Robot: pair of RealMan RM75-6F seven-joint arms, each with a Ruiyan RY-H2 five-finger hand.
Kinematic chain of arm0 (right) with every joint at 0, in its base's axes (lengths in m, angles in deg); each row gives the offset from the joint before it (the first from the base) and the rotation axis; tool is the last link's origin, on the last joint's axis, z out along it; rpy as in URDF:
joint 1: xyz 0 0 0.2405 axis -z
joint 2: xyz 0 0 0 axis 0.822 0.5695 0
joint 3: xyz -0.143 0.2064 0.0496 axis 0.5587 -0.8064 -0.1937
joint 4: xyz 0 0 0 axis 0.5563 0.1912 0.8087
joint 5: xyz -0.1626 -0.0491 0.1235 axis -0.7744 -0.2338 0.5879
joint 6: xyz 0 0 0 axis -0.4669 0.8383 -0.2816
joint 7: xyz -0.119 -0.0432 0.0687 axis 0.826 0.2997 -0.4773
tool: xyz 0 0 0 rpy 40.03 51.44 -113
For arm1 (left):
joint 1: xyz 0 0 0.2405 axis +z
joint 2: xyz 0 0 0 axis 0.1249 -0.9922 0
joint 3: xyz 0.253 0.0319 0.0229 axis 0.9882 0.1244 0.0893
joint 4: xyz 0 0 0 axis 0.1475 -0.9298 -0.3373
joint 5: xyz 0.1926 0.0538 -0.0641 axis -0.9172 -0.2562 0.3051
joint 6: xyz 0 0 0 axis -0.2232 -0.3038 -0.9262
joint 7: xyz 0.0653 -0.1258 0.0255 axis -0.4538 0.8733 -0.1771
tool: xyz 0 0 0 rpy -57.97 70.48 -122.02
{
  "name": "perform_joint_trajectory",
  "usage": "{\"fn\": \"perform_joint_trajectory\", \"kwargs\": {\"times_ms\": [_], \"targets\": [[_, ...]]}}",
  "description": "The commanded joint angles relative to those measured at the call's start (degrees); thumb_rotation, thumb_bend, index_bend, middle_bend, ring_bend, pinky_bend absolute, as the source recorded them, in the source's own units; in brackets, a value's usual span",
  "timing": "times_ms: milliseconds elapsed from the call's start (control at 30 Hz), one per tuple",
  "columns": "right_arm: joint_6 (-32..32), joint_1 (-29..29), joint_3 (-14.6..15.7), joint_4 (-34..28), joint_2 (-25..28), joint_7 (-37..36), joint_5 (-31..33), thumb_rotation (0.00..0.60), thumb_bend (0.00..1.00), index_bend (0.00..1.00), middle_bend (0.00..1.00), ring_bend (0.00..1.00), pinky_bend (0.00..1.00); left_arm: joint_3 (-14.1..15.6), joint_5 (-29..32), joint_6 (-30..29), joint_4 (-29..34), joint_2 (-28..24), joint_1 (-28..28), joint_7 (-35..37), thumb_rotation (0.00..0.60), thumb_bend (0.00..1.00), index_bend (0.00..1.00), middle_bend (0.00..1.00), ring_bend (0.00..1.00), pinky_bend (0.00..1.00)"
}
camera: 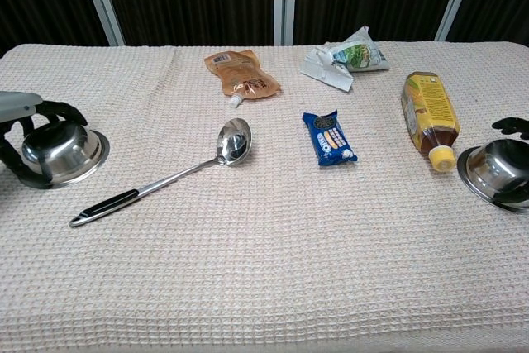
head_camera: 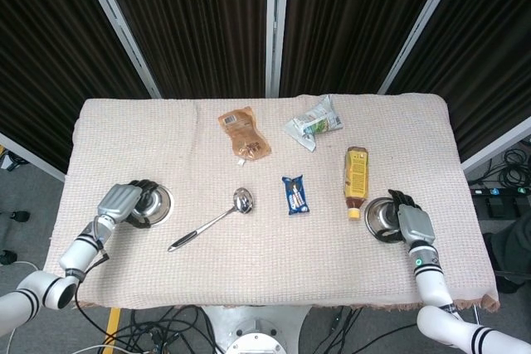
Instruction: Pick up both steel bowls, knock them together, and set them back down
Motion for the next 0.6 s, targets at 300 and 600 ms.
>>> {"fn": "perform_joint_trajectory", "kwargs": {"times_ms": [300,600], "targets": [[-1.78,-0.34,0.22,1.00,-1.40,0.90,-1.01,0.600,0.10,0.44,0.32,0.26,0.40,0.24,-0.51,-1.91,0.22,-0.40,0.65,2.49,0.600,0.05,0.42,0.40,0.37,0.59],[-12.33,4.07,-2.64,-4.65,1.75,-14.02,-12.64,0.600,0.10,0.46,0.35,0.28,0.42,-4.72,-1.75,-16.41,12.69,-7.02,3.59,4.64,0.600,0.06,0.43,0.42,0.38,0.60]]}}
